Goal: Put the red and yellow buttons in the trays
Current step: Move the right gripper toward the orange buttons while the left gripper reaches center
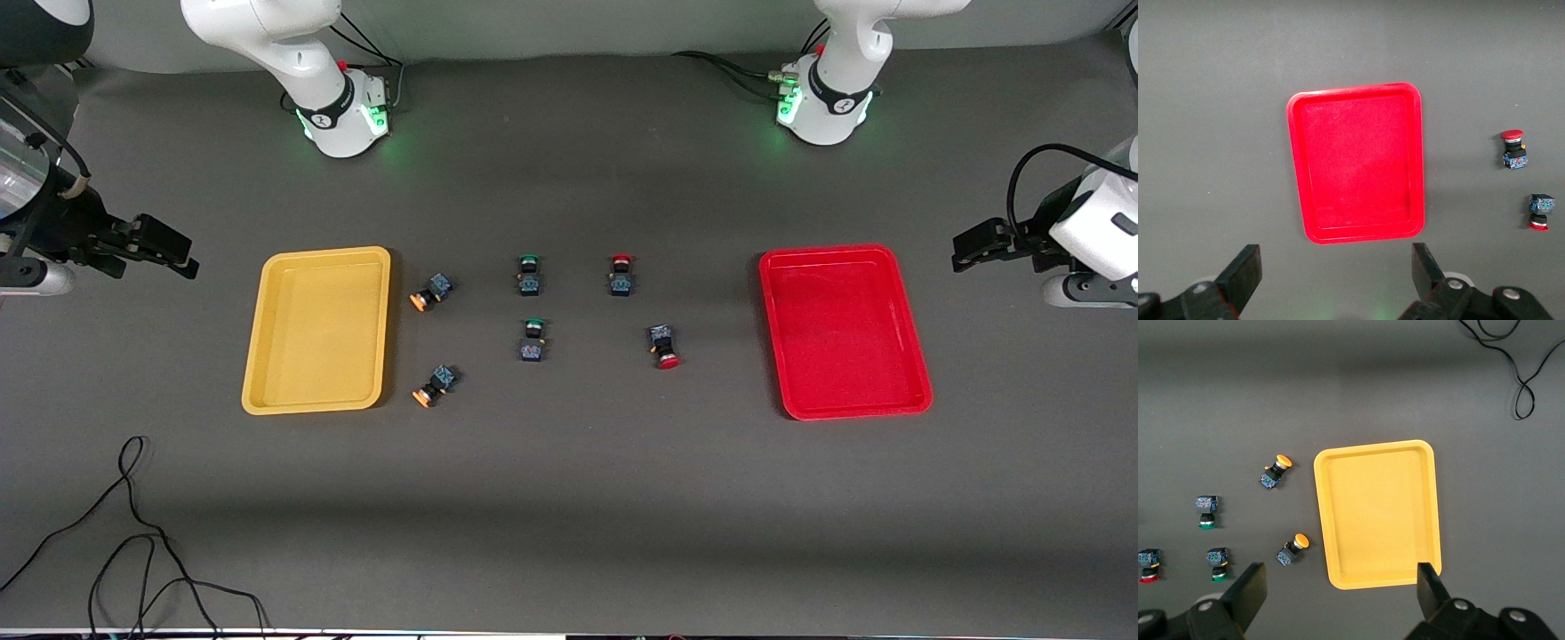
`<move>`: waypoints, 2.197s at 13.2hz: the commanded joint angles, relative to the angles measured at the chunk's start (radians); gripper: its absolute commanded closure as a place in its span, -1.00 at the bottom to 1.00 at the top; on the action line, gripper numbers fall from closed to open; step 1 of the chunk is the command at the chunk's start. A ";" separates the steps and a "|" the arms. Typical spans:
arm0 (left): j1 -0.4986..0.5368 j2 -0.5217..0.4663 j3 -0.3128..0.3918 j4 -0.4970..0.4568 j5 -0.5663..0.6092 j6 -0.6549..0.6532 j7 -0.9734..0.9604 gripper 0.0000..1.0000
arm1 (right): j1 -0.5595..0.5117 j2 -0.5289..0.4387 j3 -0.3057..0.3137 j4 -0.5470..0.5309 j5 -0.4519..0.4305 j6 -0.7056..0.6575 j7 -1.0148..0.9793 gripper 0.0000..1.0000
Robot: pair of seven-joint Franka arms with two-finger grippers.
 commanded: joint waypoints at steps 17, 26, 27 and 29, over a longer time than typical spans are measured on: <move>-0.020 -0.024 -0.011 -0.018 0.007 -0.024 -0.052 -1.00 | 0.171 0.084 0.013 -0.179 0.018 0.088 0.389 -1.00; -0.235 0.004 -0.233 -0.029 -0.007 0.062 -0.570 -1.00 | 0.194 0.092 0.013 -0.400 0.104 0.286 0.690 -1.00; -0.285 0.013 -0.233 -0.030 -0.007 0.096 -0.626 -1.00 | 0.194 0.092 0.013 -0.426 0.131 0.321 0.696 -1.00; -0.374 0.037 -0.235 -0.033 -0.007 0.145 -0.695 -1.00 | 0.194 0.116 0.012 -0.456 0.228 0.369 0.725 -1.00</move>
